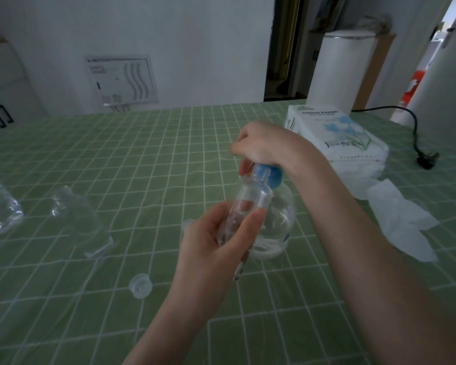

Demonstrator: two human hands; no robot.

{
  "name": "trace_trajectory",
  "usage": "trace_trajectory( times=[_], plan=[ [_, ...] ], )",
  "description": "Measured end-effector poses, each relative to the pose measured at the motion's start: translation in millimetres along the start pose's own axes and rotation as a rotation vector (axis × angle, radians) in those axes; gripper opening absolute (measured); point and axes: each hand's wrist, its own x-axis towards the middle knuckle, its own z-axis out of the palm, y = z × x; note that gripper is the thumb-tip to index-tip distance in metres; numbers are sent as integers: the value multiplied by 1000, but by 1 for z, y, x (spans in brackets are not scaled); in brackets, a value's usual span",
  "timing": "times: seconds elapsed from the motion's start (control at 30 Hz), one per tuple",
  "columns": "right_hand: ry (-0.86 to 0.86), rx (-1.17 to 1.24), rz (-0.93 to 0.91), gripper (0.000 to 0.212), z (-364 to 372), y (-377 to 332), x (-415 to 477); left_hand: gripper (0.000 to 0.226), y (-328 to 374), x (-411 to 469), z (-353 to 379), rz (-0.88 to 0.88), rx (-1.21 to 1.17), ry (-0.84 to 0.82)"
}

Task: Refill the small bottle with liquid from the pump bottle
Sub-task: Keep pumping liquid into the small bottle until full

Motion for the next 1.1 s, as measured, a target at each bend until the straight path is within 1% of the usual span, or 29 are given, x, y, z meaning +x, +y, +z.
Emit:
trace_trajectory(
  times=[0.17, 0.23, 0.37, 0.63, 0.87, 1.1],
  plan=[
    [31, -4, -25, 34, -8, -3, 0, 34, 0, 1, 2, 20, 12, 17],
    [44, -6, -32, 36, -11, -4, 1, 37, 0, 1, 2, 21, 2, 12],
    [38, -17, -27, 35, -10, -6, 2, 39, 0, 2, 1, 19, -31, 14],
    [11, 23, -8, 34, -3, 0, 2, 34, -1, 3, 1, 24, 8, 5],
    [31, 21, -14, 35, -5, -1, 0, 34, 1, 3, 1, 24, 9, 16],
    [46, 3, -8, 32, -11, -6, 1, 34, 3, 2, 2, 20, 0, 13]
  ],
)
